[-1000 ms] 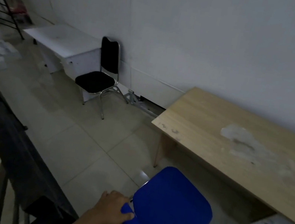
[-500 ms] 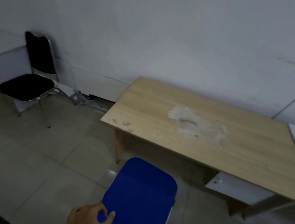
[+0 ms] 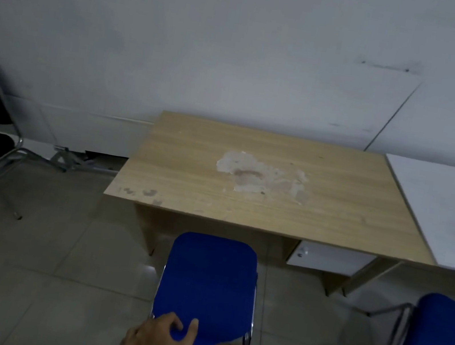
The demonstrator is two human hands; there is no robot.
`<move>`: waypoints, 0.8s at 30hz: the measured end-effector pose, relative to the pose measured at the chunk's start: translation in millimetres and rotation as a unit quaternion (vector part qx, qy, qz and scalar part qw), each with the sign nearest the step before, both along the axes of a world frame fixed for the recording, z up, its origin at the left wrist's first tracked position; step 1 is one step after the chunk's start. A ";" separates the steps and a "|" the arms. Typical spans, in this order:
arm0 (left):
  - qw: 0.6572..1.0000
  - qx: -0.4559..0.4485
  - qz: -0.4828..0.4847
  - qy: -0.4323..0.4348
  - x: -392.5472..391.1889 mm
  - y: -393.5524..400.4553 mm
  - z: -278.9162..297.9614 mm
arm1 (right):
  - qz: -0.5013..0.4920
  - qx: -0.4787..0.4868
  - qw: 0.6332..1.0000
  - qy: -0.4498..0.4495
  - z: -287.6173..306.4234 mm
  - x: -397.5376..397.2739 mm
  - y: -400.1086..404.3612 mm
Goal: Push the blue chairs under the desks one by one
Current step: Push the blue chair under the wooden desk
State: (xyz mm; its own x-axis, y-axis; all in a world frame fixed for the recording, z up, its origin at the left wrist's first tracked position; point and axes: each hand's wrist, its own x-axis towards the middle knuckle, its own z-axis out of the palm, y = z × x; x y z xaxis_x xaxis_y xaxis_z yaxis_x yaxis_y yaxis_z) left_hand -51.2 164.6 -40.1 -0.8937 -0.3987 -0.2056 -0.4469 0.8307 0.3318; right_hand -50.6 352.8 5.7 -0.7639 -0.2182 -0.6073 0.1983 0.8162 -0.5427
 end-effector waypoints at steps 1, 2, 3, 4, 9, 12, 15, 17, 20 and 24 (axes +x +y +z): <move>1.000 -0.006 -0.008 -0.001 -5.0 5.5 3.4 | -0.015 0.005 0.999 0.039 -5.6 -1.4 8.1; 1.000 -0.011 -0.017 -0.001 -10.1 10.3 8.7 | -0.031 0.007 0.998 0.049 -2.8 -1.2 13.6; 0.999 -0.017 -0.030 -0.001 -15.3 14.1 12.1 | -0.029 0.026 0.998 0.039 -0.7 -1.4 16.8; 0.999 -0.023 -0.042 0.000 -19.7 17.0 15.9 | -0.038 0.040 0.998 0.041 -1.8 -1.4 19.8; 0.997 -0.008 -0.079 -0.001 -28.7 16.0 16.6 | -0.121 0.068 0.987 0.084 -35.2 6.9 22.1; 0.991 -0.008 -0.133 -0.003 -23.4 7.7 12.0 | -0.158 0.067 0.980 0.104 -42.1 18.8 15.2; 0.985 0.001 -0.175 0.003 -18.5 -3.9 8.8 | -0.186 0.048 0.978 0.087 -37.9 22.3 7.5; 0.981 0.010 -0.195 0.012 -16.6 -7.9 10.0 | -0.202 0.040 0.975 0.085 -32.7 25.5 5.1; 0.977 0.021 -0.213 0.012 -13.1 -10.9 11.0 | -0.224 0.031 0.970 0.086 -26.2 32.7 -1.4; 0.973 0.019 -0.227 0.045 -4.0 -17.4 3.1 | -0.241 0.028 0.966 0.089 -30.0 42.8 -3.5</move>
State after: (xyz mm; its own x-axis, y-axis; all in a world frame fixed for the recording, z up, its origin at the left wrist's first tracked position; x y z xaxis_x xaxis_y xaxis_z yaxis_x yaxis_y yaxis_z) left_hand -55.2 147.2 -37.0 -0.9910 0.0481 -0.1248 -0.0040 0.9222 0.3867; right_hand -7.9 349.3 -24.3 -0.8618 0.2178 -0.4581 0.4702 0.6818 -0.5604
